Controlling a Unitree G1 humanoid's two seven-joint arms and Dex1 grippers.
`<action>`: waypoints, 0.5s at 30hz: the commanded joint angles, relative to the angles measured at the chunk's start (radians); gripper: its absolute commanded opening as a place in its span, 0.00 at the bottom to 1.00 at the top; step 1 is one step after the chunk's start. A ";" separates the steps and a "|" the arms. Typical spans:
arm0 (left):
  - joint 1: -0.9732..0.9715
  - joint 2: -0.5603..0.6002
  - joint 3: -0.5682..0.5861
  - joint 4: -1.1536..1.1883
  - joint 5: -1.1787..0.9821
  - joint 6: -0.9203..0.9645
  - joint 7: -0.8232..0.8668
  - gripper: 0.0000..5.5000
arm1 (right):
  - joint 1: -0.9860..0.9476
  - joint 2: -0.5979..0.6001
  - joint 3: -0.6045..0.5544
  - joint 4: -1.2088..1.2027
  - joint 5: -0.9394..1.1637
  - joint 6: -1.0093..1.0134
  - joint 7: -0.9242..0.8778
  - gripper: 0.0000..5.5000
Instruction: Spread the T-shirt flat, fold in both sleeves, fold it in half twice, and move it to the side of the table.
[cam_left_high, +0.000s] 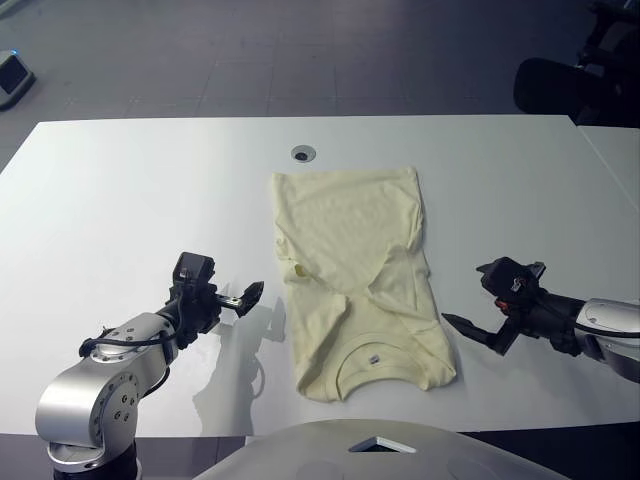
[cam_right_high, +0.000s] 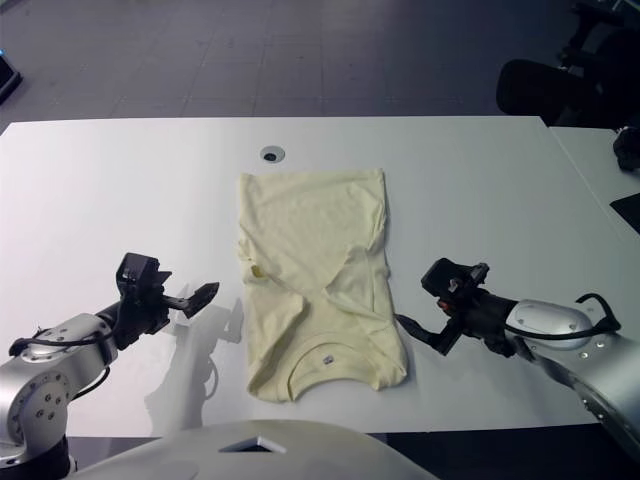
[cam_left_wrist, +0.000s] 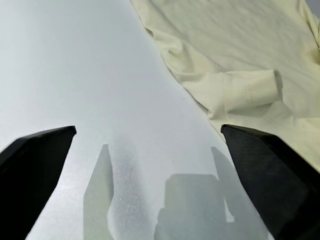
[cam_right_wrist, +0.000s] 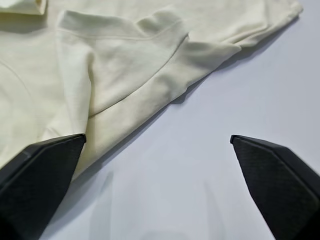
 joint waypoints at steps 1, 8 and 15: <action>0.004 0.024 -0.031 -0.004 0.000 -0.015 -0.009 0.98 | 0.020 0.016 0.045 0.008 -0.103 -0.038 0.034 0.98; 0.007 0.021 -0.046 -0.002 0.000 -0.029 -0.002 0.98 | 0.023 0.055 0.104 0.006 -0.209 -0.075 0.088 0.98; 0.040 0.008 -0.049 -0.018 0.000 -0.035 0.012 0.98 | 0.029 0.082 0.148 -0.048 -0.227 -0.046 0.139 0.98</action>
